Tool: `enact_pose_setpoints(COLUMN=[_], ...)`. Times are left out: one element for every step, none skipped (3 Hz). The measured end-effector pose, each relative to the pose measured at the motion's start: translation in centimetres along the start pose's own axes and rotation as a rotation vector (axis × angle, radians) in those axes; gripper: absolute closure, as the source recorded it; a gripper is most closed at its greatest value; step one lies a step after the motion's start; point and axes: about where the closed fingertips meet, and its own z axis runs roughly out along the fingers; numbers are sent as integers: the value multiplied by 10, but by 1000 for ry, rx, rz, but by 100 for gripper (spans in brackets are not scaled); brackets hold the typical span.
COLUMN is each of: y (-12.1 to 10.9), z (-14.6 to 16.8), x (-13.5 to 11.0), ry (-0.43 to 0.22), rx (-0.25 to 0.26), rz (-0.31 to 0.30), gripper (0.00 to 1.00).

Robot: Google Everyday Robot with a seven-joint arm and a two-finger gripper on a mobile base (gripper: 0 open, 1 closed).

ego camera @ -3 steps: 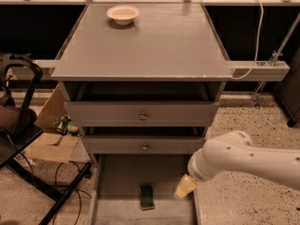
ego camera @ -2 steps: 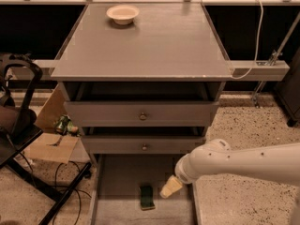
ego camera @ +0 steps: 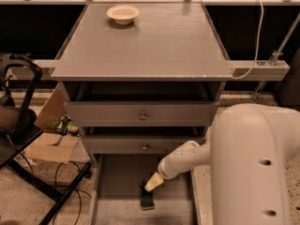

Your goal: Pick sponge from bottom drawer and place on counter

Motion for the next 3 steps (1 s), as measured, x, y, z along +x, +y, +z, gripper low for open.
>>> enact_pose_setpoints(y=[6,12,19], z=[44,51,73], x=[-3,-3,-3], ry=[45,55,67], rx=[-18,-27,-47], rz=[50,54,53], gripper=[0,0,0])
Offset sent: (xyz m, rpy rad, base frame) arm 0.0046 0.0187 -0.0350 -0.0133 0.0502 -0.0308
